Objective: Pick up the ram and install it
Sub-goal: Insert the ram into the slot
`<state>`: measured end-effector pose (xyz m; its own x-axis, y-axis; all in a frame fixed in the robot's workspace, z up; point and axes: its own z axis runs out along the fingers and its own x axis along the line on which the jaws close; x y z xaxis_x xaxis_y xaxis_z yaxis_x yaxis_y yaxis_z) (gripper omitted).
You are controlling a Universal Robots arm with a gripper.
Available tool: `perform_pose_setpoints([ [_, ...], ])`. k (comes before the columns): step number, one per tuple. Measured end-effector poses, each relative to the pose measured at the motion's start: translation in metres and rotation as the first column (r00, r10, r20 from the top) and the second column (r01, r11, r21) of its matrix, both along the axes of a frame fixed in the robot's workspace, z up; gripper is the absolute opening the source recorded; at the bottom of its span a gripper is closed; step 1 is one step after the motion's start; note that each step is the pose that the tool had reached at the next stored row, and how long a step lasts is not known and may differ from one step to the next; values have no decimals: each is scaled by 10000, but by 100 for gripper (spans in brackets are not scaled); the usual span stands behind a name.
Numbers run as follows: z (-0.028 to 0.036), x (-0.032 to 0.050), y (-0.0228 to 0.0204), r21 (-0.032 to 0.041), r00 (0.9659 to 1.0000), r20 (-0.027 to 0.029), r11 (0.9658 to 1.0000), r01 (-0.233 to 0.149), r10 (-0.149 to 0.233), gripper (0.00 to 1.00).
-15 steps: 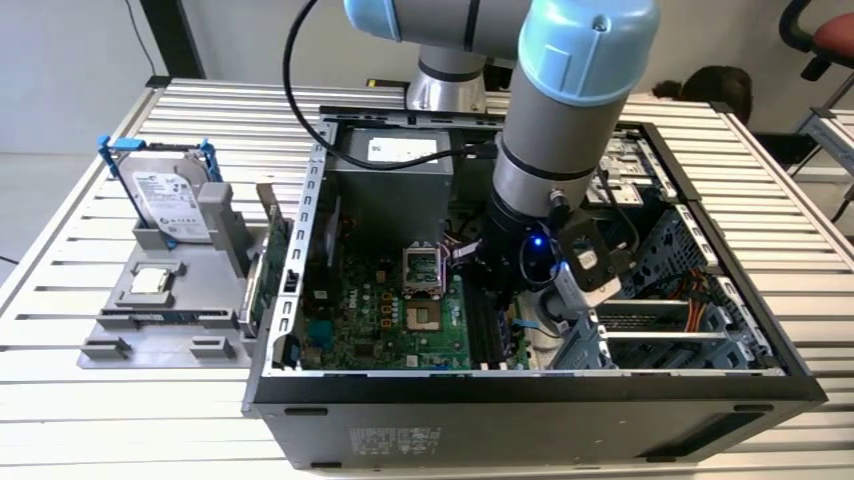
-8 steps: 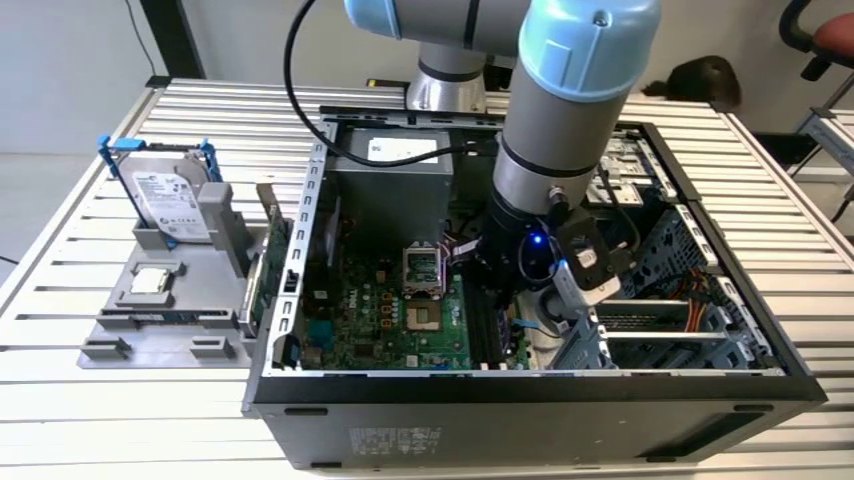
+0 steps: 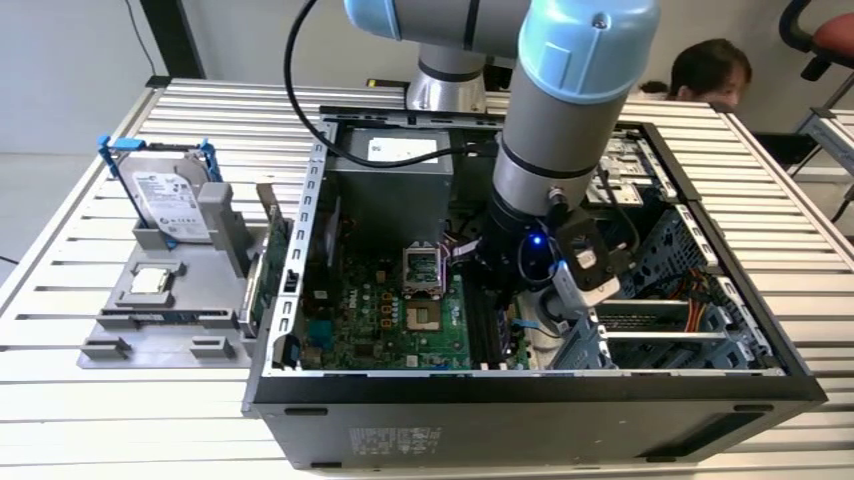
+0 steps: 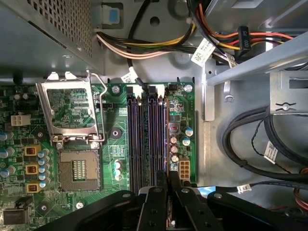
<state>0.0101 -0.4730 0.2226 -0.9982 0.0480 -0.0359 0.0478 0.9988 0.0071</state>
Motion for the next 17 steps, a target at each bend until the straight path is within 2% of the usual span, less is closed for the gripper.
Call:
perform_pose_setpoints([
  [5,-31,0,0,4,10000,1,10000,55,-55,0],
  [8,-28,0,1,-15,10000,0,10000,58,-58,0],
  [17,-38,0,1,-15,10000,1,10000,59,-59,0],
])
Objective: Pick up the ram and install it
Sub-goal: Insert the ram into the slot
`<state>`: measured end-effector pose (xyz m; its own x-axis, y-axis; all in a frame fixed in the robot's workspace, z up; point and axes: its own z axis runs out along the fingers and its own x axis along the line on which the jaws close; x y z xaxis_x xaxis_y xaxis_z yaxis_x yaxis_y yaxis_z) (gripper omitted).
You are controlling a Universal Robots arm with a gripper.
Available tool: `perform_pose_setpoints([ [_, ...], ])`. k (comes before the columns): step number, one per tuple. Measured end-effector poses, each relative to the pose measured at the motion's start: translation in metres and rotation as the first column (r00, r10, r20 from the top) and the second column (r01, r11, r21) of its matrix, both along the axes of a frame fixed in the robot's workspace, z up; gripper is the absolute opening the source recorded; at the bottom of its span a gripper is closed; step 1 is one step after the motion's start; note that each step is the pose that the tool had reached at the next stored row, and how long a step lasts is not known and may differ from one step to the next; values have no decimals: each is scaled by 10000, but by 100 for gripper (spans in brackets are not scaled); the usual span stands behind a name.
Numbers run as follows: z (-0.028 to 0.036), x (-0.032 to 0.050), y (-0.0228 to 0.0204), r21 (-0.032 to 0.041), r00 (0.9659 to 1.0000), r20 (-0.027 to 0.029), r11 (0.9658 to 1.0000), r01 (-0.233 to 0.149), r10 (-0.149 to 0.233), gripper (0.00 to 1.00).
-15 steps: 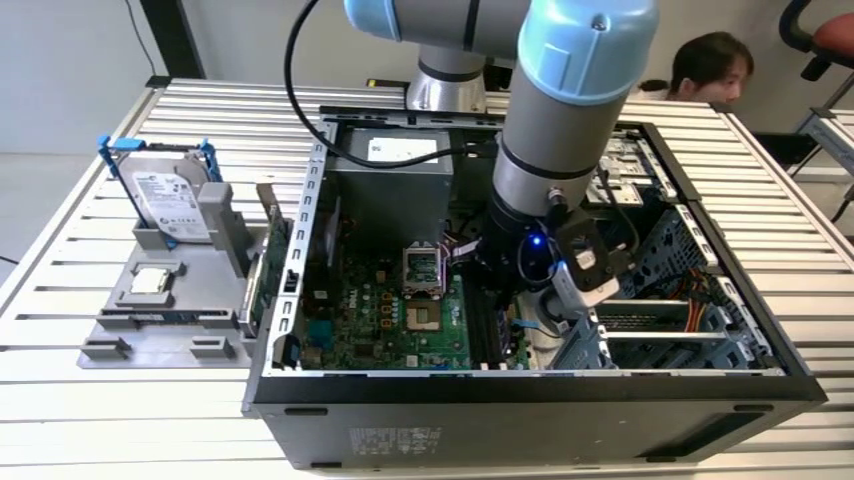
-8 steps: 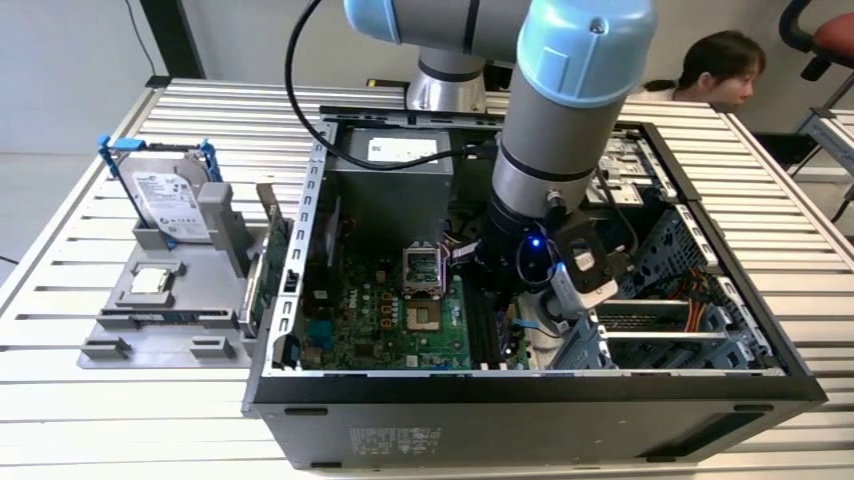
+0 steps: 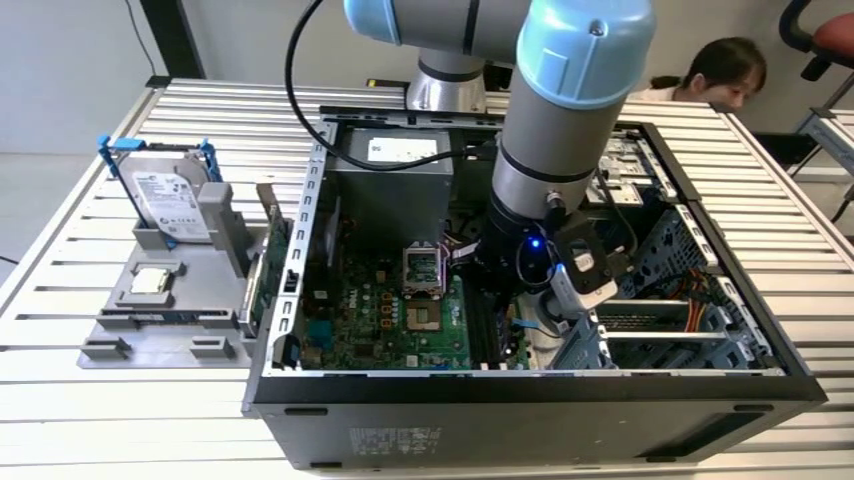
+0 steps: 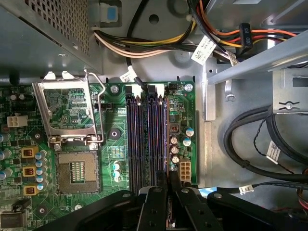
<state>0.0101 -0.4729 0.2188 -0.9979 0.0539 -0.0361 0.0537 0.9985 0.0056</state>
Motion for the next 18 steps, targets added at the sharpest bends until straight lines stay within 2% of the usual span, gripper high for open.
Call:
perform_pose_setpoints([
  [8,23,0,0,14,10000,1,10000,-29,29,0],
  [11,29,0,-4,70,10000,8,10000,-38,38,0],
  [14,30,0,-7,121,10000,40,9999,-55,54,0],
  [18,29,-1,-7,132,9999,44,9998,-117,116,0],
])
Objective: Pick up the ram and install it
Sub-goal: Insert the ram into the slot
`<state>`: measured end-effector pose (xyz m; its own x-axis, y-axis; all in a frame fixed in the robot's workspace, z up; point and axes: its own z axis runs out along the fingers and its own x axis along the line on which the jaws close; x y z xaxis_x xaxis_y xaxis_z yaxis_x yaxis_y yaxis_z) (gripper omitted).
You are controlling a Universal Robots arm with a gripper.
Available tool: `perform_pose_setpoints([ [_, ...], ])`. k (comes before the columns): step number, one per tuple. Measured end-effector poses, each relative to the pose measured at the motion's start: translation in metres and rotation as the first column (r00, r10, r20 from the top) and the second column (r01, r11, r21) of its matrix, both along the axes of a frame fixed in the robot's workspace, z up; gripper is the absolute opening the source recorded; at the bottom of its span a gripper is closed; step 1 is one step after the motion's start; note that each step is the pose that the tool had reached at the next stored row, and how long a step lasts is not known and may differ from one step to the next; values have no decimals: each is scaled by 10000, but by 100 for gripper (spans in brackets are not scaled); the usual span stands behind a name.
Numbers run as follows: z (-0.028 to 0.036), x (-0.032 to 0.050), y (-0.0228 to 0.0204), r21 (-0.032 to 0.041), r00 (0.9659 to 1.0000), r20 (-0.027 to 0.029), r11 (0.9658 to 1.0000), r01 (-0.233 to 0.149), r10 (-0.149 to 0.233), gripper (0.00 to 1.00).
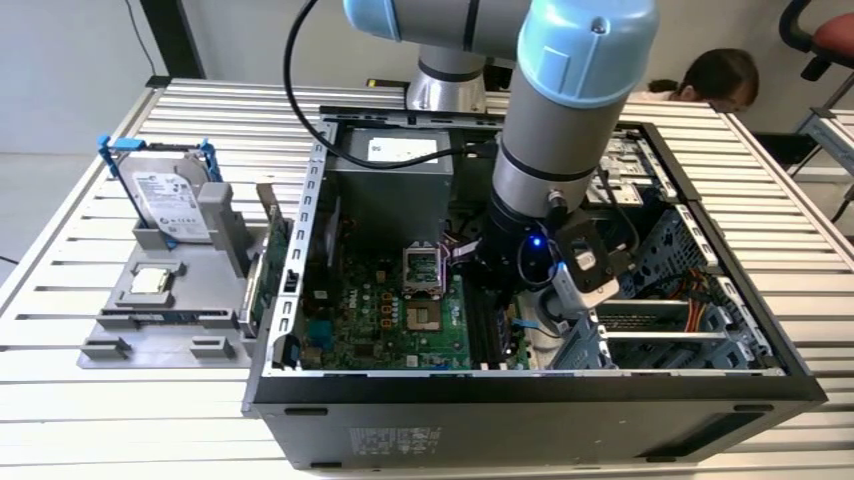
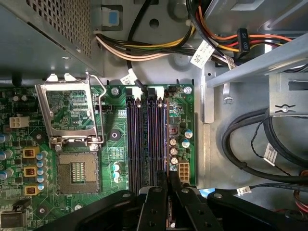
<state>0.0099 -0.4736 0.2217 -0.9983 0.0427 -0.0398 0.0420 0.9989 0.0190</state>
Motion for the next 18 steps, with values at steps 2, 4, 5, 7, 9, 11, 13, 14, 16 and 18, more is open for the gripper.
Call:
perform_pose_setpoints([
  [2,1,-5,-2,2,10000,-1,10000,-47,47,0],
  [4,2,-7,-3,11,10000,-1,10000,-78,78,0],
  [5,2,-9,-5,11,10000,-1,10000,-87,87,0],
  [7,2,-11,-5,12,10000,0,10000,-92,92,0],
  [9,2,-11,-6,10,10000,-1,10000,-96,96,0],
  [11,1,-13,-6,9,9999,-1,9999,-128,128,0],
  [13,1,-20,-6,11,9998,-1,9998,-199,199,0],
  [14,0,-22,-6,11,9998,-1,9998,-221,221,0],
  [16,0,-23,-6,11,9997,-2,9997,-230,230,0],
  [18,-2,-24,-7,10,9997,-7,9997,-229,229,0],
])
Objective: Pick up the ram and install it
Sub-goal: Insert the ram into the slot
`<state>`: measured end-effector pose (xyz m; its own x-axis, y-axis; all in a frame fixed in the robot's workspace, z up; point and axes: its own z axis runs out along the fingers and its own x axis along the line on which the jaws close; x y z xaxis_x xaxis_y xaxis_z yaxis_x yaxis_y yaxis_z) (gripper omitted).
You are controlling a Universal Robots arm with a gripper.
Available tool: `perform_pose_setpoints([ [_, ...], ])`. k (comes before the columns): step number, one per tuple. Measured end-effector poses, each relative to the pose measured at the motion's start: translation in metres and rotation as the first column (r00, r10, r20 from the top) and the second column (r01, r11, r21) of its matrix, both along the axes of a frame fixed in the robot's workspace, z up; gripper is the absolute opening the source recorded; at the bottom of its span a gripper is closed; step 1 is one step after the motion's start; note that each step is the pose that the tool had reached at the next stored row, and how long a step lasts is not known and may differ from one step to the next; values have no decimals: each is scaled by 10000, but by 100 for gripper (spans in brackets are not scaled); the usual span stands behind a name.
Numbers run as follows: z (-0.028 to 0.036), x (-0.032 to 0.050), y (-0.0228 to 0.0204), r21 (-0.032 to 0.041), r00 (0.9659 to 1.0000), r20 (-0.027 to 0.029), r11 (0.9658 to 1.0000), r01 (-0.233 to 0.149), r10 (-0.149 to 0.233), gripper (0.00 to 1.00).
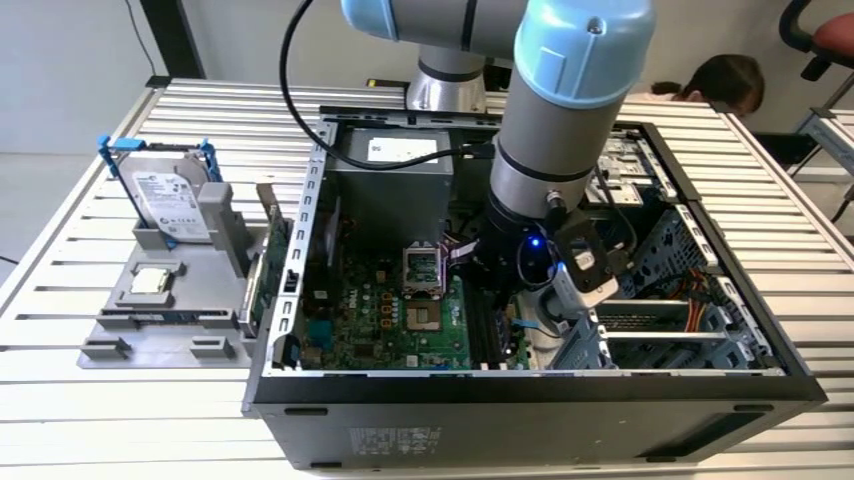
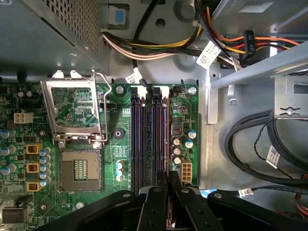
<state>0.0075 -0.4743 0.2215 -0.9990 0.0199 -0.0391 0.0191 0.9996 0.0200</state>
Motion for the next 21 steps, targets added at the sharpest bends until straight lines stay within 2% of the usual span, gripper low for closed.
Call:
perform_pose_setpoints([
  [6,-2,0,-18,1,10000,-14,10000,1,-1,0],
  [12,-36,0,-19,1,10000,-22,10000,0,0,0],
  [21,-40,0,-19,0,10000,-23,10000,0,0,0],
])
